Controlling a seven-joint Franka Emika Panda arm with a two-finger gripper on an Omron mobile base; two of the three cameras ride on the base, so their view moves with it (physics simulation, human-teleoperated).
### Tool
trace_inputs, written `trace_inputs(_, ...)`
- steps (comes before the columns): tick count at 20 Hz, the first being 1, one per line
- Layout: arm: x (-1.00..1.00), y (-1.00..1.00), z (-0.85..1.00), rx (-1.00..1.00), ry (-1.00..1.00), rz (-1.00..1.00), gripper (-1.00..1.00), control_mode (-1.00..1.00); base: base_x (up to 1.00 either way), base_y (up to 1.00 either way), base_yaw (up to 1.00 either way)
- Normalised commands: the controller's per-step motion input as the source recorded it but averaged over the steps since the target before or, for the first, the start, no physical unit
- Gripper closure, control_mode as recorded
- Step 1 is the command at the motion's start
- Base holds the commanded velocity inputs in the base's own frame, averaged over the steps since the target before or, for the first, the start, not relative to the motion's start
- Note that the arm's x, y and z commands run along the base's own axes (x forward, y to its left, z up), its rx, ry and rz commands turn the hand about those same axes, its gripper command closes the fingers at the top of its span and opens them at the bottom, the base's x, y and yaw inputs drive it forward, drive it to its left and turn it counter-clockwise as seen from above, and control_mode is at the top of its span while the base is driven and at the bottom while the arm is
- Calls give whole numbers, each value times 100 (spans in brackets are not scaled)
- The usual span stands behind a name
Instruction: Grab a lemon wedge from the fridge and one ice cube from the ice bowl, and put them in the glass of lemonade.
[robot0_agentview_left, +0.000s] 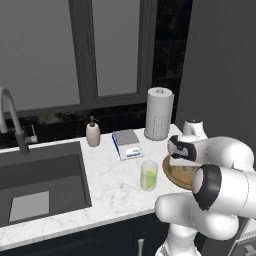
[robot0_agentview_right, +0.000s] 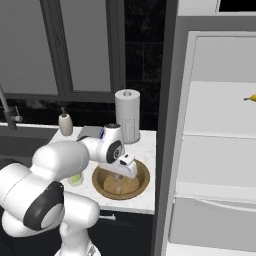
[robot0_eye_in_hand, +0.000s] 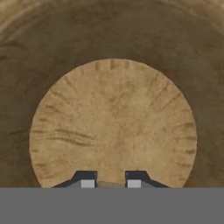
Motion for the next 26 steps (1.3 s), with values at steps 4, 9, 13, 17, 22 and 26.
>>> trace_inputs(4,0,0,52,0,0,-6,100,-100,0,0,0)
trace_inputs(9,-5,6,73,0,-4,-5,100,-100,0,0,0)
trace_inputs(13,-13,24,75,0,-12,0,100,-100,0,0,0)
trace_inputs(17,-17,32,60,1,-10,0,100,-100,0,0,0)
trace_inputs(22,-7,46,34,0,-11,0,100,-100,0,0,0)
trace_inputs(26,0,61,3,0,-7,0,100,-100,0,0,0)
